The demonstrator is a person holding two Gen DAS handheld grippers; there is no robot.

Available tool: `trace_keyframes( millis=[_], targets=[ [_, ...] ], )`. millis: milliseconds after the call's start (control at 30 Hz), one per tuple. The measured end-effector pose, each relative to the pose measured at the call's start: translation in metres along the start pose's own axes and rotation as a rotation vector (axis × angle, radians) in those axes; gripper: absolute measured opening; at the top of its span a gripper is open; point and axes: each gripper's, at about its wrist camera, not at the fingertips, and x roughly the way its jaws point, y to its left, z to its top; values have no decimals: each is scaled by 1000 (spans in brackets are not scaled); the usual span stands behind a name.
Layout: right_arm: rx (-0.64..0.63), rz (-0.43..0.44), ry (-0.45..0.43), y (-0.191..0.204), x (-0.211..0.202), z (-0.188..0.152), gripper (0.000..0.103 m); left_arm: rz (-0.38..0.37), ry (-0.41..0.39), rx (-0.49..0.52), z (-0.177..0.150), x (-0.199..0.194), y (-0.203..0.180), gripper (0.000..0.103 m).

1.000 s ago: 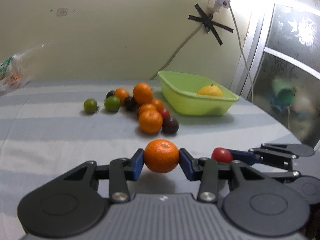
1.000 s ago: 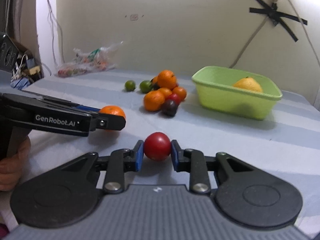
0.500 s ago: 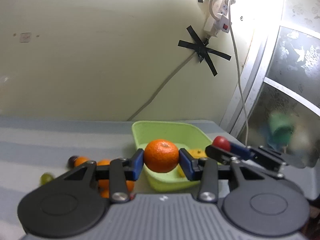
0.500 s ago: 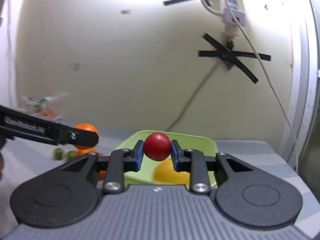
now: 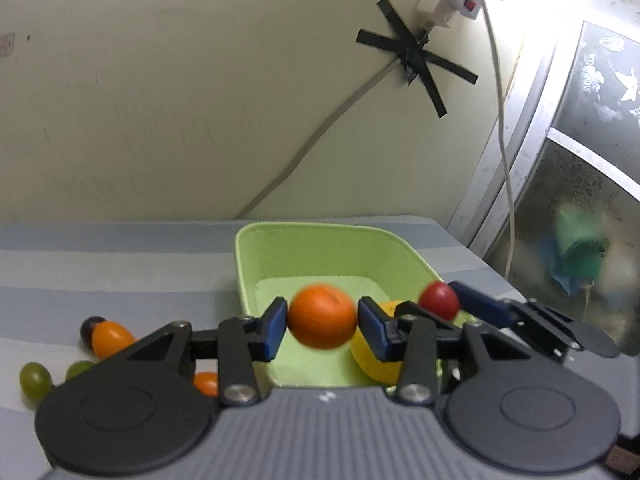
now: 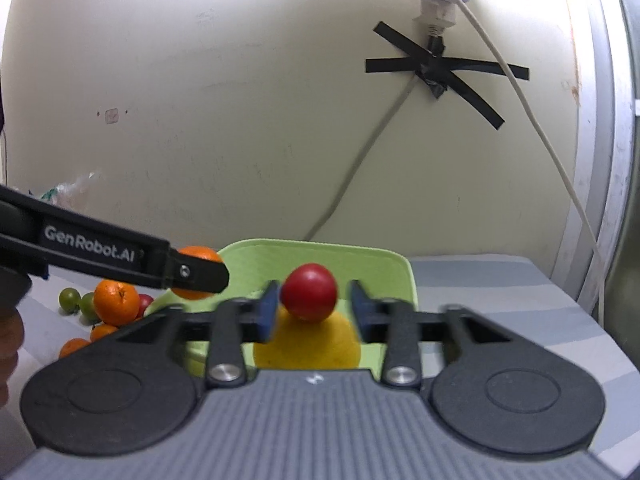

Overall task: Organize fruits
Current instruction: 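Carry the tomato and tangerine over the basket and open both grippers, then grasp a dark purple tomato with the right gripper while the left grasps a tangerine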

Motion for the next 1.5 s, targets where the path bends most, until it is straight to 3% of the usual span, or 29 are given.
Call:
trace_keyframes(
  millis=[167, 367, 600, 800, 900, 1033, 1167, 1267, 1400, 1500],
  targets=[
    [34, -11, -47, -8, -7, 3, 56, -9, -7, -44, 6, -2, 6, 45],
    [120, -47, -136, -26, -22, 7, 56, -4, -86, -63, 7, -42, 20, 48],
    [335, -82, -156, -63, -26, 8, 56, 116, -160, -111, -18, -103, 70, 51],
    [395, -124, -140, -70, -28, 5, 56, 212, -121, -158, -55, -126, 103, 51],
    [369, -98, -147, -56, -39, 4, 56, 230, -91, -186, -70, -128, 113, 51],
    [310, 26, -106, -25, -52, -5, 56, 184, -72, -200, -81, -132, 120, 51],
    [133, 170, 21, 18, -46, -13, 56, 71, -25, -180, -75, -118, 109, 52],
    [-14, 238, 120, 49, -35, -19, 56, 10, 11, -160, -67, -98, 94, 62],
    [-128, 278, 200, 74, -20, -25, 55, 0, 51, -125, -62, -75, 77, 66],
    [-153, 283, 236, 82, -7, -24, 55, 35, 76, -108, -63, -63, 69, 63]
  ],
)
